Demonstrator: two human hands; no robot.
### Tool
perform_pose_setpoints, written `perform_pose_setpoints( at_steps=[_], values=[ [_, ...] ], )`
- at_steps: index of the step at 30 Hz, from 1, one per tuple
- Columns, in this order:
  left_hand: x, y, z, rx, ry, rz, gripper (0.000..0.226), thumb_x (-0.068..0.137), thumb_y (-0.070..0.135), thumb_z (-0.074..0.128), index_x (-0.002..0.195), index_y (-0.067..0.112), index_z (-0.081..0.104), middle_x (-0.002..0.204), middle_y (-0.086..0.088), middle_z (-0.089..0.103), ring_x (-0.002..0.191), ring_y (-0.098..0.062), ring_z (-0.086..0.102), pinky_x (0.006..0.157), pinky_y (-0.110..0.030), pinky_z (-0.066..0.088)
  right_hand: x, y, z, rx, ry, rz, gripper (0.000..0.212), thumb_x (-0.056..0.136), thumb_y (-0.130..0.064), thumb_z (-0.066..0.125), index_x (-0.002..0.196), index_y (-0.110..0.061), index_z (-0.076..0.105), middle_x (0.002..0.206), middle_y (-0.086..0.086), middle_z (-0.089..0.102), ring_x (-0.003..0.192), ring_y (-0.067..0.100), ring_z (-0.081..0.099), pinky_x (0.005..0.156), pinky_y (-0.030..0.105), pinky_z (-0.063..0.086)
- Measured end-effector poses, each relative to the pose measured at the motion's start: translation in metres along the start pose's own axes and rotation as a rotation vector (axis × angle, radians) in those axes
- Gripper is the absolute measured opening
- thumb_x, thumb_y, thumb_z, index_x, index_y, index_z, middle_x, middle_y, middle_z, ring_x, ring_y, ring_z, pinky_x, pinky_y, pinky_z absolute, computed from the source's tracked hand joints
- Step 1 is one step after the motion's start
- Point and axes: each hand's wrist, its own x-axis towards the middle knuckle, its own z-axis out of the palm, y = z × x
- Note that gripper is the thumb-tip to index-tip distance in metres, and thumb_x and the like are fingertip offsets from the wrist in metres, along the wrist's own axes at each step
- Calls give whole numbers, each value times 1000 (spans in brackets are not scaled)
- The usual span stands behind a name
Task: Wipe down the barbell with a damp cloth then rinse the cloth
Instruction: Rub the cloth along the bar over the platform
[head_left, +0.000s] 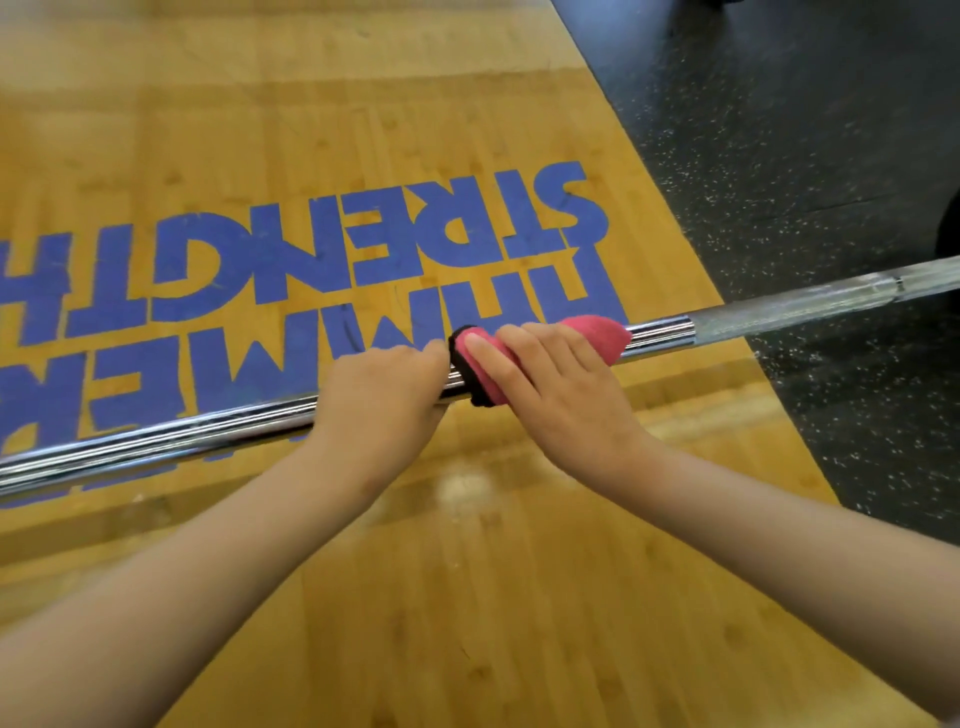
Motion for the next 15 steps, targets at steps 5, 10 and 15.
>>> perform_pose_setpoints(
  at_steps=[5, 10, 15],
  values=[
    [23, -11, -17, -275, -451, 17, 36, 88, 54, 57, 82, 20, 48, 69, 6, 49, 67, -17, 49, 56, -28, 37, -35, 58, -14, -67, -75, 113, 55, 86, 0, 62, 137, -9, 43, 113, 13, 60, 103, 32, 54, 94, 40, 39],
    [47, -31, -19, -637, -947, -30, 41, 81, 47, 69, 84, 8, 55, 64, -9, 60, 52, -21, 54, 54, -29, 45, -42, 68, -36, -14, -199, 179, 54, 87, -14, 58, 139, -9, 45, 122, 14, 57, 114, 32, 49, 98, 41, 36],
    [22, -14, -25, -295, -551, -77, 32, 86, 51, 61, 81, 23, 47, 72, 6, 57, 66, -16, 55, 54, -27, 36, -39, 40, -45, -5, -175, 264, 50, 86, -15, 62, 135, -8, 53, 125, 19, 56, 110, 35, 46, 83, 48, 41]
  ],
)
